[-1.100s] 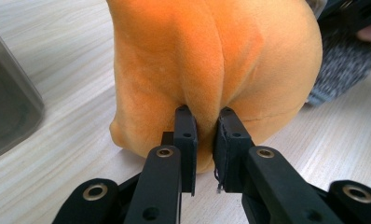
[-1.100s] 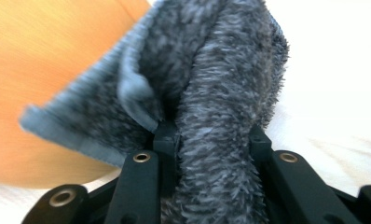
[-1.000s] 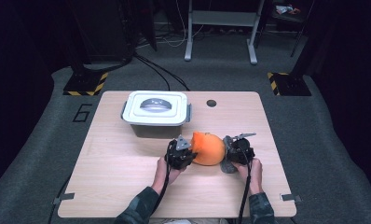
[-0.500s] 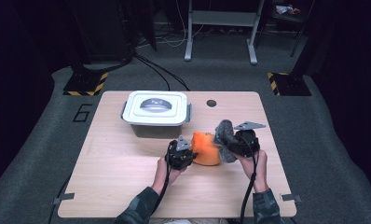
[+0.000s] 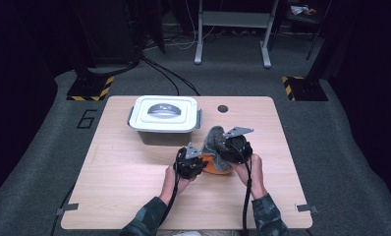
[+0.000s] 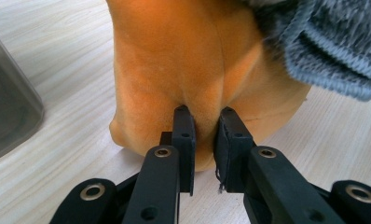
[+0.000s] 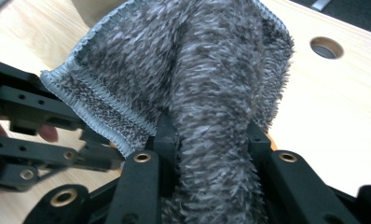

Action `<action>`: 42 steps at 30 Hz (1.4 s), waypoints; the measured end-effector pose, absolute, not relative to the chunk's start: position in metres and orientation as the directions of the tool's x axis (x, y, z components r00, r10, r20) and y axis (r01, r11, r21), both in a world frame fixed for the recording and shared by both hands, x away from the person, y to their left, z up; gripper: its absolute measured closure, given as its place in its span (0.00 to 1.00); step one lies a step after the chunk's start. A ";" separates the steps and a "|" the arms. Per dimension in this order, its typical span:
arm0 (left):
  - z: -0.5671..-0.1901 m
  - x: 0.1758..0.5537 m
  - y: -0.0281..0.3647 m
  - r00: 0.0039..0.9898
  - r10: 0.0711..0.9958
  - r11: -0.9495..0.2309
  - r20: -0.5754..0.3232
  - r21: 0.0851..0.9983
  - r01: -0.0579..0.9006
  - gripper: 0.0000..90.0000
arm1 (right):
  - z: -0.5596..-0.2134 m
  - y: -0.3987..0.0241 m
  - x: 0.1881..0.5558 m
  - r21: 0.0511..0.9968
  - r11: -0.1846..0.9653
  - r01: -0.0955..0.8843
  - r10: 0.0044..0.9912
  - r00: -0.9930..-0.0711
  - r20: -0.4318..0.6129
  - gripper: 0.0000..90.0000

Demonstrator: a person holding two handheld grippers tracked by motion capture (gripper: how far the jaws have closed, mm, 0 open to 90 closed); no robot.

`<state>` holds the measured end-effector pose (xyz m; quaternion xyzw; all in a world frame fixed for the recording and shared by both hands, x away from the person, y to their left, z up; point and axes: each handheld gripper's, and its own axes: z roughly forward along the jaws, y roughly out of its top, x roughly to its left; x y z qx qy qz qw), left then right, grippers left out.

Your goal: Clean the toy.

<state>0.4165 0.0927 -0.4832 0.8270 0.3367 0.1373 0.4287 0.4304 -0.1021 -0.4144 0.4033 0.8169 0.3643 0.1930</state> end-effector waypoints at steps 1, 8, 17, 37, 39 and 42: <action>-0.483 0.417 0.093 0.734 0.676 -0.403 -0.063 0.803 0.440 0.88 | -0.415 -0.105 0.430 0.748 0.403 0.528 0.807 -0.591 -0.018 0.74; -0.484 0.417 0.093 0.734 0.676 -0.403 -0.064 0.802 0.441 0.88 | -0.422 -0.132 0.430 0.734 0.362 0.574 0.844 -0.536 0.003 0.74; -0.484 0.417 0.093 0.733 0.677 -0.399 -0.070 0.802 0.445 0.88 | -0.440 -0.156 0.429 0.723 0.296 0.624 0.884 -0.465 0.040 0.74; -0.487 0.418 0.096 0.726 0.684 -0.400 -0.069 0.797 0.452 0.88 | -0.495 -0.170 0.443 0.593 0.276 0.756 0.919 -0.388 0.066 0.73; -0.487 0.418 0.096 0.724 0.687 -0.399 -0.070 0.796 0.455 0.88 | -0.488 -0.173 0.441 0.613 0.276 0.740 0.923 -0.382 0.046 0.73; -0.487 0.418 0.096 0.724 0.686 -0.399 -0.070 0.796 0.455 0.88 | -0.469 -0.176 0.434 0.667 0.268 0.695 0.923 -0.383 0.027 0.73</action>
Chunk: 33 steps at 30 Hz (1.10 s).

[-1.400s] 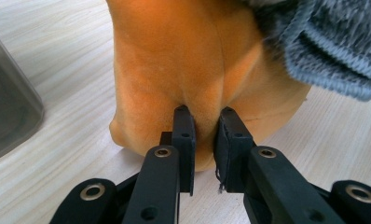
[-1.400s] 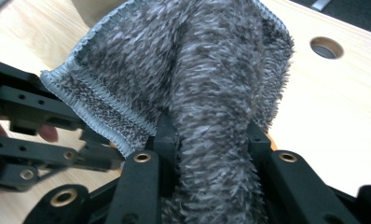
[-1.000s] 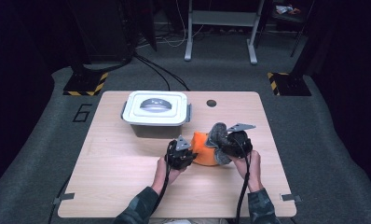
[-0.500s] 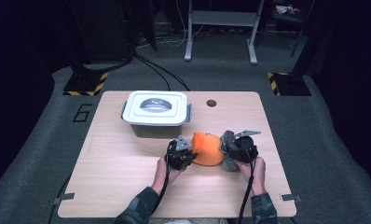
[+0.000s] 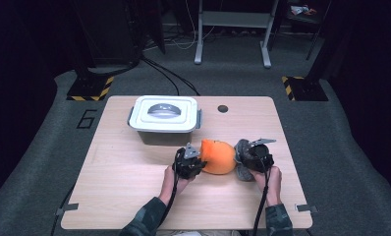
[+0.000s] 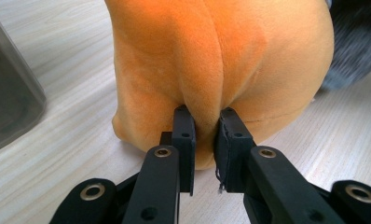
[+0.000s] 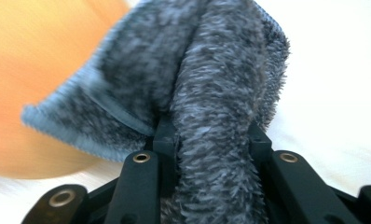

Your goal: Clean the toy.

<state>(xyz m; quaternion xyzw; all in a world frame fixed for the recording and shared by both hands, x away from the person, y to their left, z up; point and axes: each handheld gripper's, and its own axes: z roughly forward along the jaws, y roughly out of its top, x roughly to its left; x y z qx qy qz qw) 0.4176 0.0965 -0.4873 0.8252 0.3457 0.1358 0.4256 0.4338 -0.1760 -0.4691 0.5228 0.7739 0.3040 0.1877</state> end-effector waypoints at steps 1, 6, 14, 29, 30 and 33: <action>-0.487 0.418 0.097 0.725 0.685 -0.402 -0.068 0.795 0.454 0.88 | -0.461 -0.175 0.430 0.686 0.265 0.678 0.923 -0.384 0.024 0.73; -0.487 0.418 0.096 0.725 0.686 -0.401 -0.068 0.796 0.453 0.88 | -0.431 -0.159 0.418 0.752 0.308 0.584 0.881 -0.474 0.007 0.73; -0.485 0.419 0.097 0.741 0.671 -0.437 -0.032 0.790 0.430 0.79 | -0.431 -0.137 0.427 0.729 0.360 0.582 0.857 -0.516 -0.012 0.74; -0.489 0.412 0.080 0.769 0.608 -0.610 0.199 0.737 0.292 0.52 | -0.431 -0.137 0.431 0.723 0.374 0.581 0.857 -0.515 -0.029 0.74; -0.489 0.413 0.081 0.768 0.608 -0.610 0.203 0.738 0.288 0.57 | -0.431 -0.137 0.431 0.724 0.376 0.578 0.856 -0.515 -0.033 0.74; -0.489 0.413 0.082 0.757 0.630 -0.578 0.173 0.756 0.307 0.72 | -0.431 -0.138 0.431 0.725 0.367 0.583 0.861 -0.507 -0.028 0.74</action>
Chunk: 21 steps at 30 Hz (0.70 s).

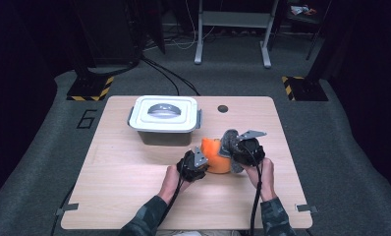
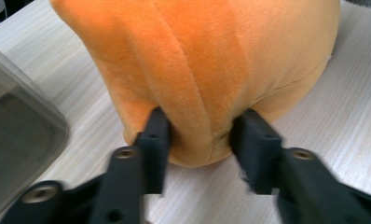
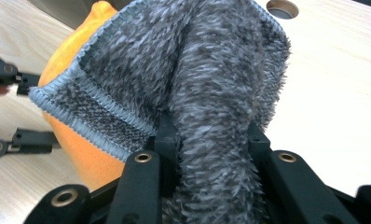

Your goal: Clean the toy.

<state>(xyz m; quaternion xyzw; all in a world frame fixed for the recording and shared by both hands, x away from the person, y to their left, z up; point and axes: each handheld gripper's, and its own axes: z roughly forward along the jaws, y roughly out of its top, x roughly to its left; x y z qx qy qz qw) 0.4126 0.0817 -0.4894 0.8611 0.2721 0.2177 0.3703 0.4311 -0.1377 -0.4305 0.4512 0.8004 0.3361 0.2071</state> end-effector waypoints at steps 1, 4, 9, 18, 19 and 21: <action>-0.489 0.413 0.083 0.755 0.635 -0.566 0.161 0.763 0.314 0.77 | -0.430 -0.138 0.431 0.726 0.365 0.583 0.863 -0.504 -0.030 0.74; -0.490 0.414 0.087 0.748 0.659 -0.494 0.076 0.794 0.355 0.82 | -0.429 -0.139 0.431 0.730 0.364 0.578 0.863 -0.504 -0.032 0.74; -0.488 0.416 0.092 0.733 0.680 -0.417 -0.018 0.813 0.406 0.85 | -0.422 -0.142 0.432 0.734 0.363 0.574 0.865 -0.501 -0.036 0.74; -0.482 0.414 0.091 0.721 0.683 -0.353 -0.119 0.810 0.468 0.85 | -0.404 -0.133 0.425 0.755 0.378 0.537 0.850 -0.523 -0.053 0.74; -0.481 0.414 0.091 0.724 0.680 -0.359 -0.115 0.808 0.466 0.85 | -0.402 -0.131 0.424 0.759 0.383 0.527 0.846 -0.530 -0.058 0.74; -0.481 0.415 0.091 0.723 0.678 -0.347 -0.135 0.808 0.476 0.85 | -0.401 -0.125 0.423 0.764 0.392 0.512 0.833 -0.551 -0.058 0.74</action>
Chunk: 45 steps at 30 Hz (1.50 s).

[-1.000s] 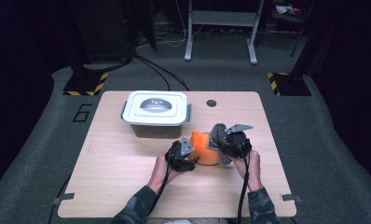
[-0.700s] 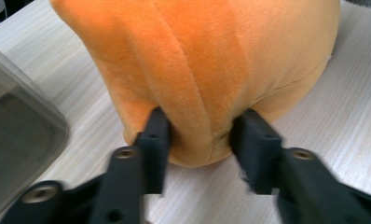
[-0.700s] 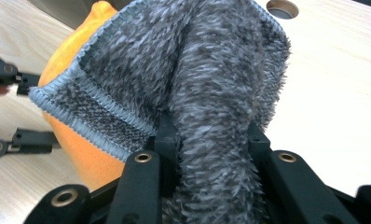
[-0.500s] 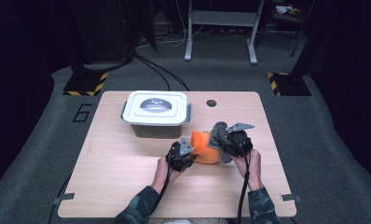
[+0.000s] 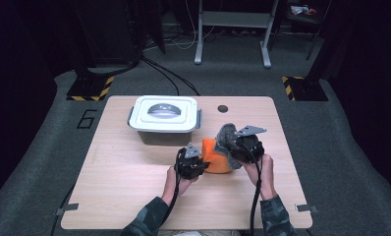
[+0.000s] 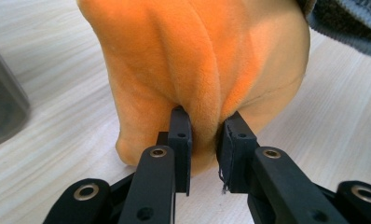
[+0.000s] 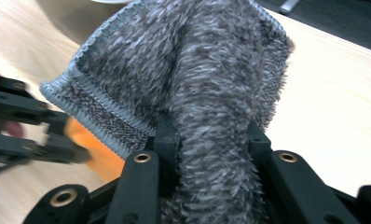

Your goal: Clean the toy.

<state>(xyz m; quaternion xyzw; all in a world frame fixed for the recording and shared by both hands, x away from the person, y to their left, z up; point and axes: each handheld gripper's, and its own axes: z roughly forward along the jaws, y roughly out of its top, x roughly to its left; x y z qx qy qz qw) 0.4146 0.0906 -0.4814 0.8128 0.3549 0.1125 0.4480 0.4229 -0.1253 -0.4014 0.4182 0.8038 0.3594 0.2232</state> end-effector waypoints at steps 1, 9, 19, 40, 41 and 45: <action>-0.481 0.414 0.090 0.722 0.678 -0.350 -0.134 0.805 0.478 0.85 | -0.401 -0.123 0.422 0.764 0.402 0.505 0.824 -0.564 -0.061 0.74; -0.481 0.415 0.088 0.724 0.677 -0.361 -0.132 0.798 0.483 0.84 | -0.409 -0.099 0.426 0.761 0.429 0.486 0.793 -0.607 -0.059 0.73; -0.485 0.418 0.086 0.722 0.681 -0.376 -0.117 0.792 0.482 0.82 | -0.421 -0.108 0.433 0.752 0.396 0.527 0.832 -0.552 -0.052 0.74; -0.488 0.420 0.089 0.723 0.681 -0.376 -0.117 0.791 0.482 0.81 | -0.449 -0.159 0.440 0.697 0.310 0.647 0.906 -0.423 -0.011 0.74; -0.488 0.420 0.089 0.724 0.680 -0.377 -0.115 0.792 0.481 0.81 | -0.453 -0.161 0.441 0.693 0.306 0.653 0.907 -0.420 -0.005 0.74; -0.488 0.420 0.089 0.723 0.681 -0.376 -0.115 0.793 0.480 0.81 | -0.467 -0.169 0.445 0.655 0.281 0.702 0.921 -0.389 0.022 0.74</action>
